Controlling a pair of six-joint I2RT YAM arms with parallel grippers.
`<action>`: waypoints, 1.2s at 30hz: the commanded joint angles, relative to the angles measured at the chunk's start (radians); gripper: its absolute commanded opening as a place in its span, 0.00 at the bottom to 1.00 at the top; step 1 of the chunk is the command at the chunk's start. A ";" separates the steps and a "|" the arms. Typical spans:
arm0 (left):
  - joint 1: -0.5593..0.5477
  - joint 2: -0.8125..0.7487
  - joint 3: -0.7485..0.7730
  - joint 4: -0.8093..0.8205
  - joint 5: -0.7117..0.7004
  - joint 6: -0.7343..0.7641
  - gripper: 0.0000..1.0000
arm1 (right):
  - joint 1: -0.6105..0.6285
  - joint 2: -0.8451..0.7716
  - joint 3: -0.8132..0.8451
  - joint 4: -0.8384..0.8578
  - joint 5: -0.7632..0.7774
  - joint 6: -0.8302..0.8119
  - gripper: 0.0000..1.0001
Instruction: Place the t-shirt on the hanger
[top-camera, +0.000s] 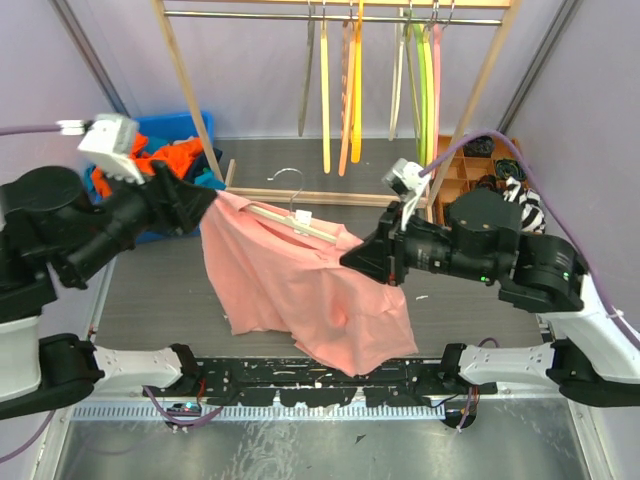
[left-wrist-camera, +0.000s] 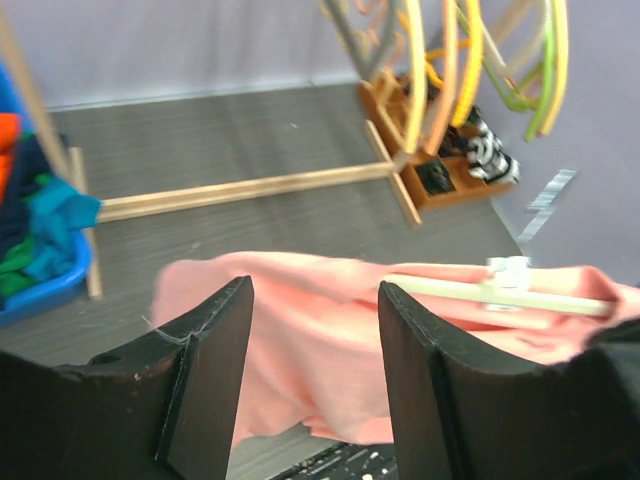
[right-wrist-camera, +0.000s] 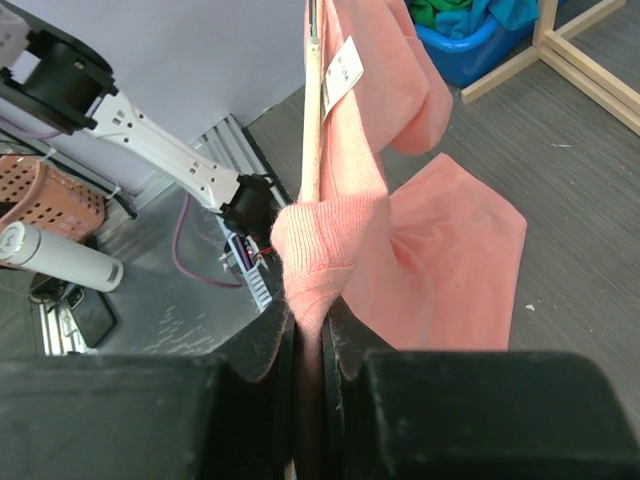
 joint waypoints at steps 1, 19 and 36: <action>0.001 0.047 -0.020 0.124 0.203 0.013 0.60 | 0.000 0.031 0.029 0.175 0.038 -0.005 0.01; 0.000 0.037 -0.242 0.259 0.178 -0.016 0.58 | 0.001 0.106 -0.015 0.293 0.008 -0.005 0.01; 0.000 0.075 -0.271 0.332 0.178 -0.006 0.04 | 0.001 0.109 -0.031 0.302 -0.007 -0.009 0.02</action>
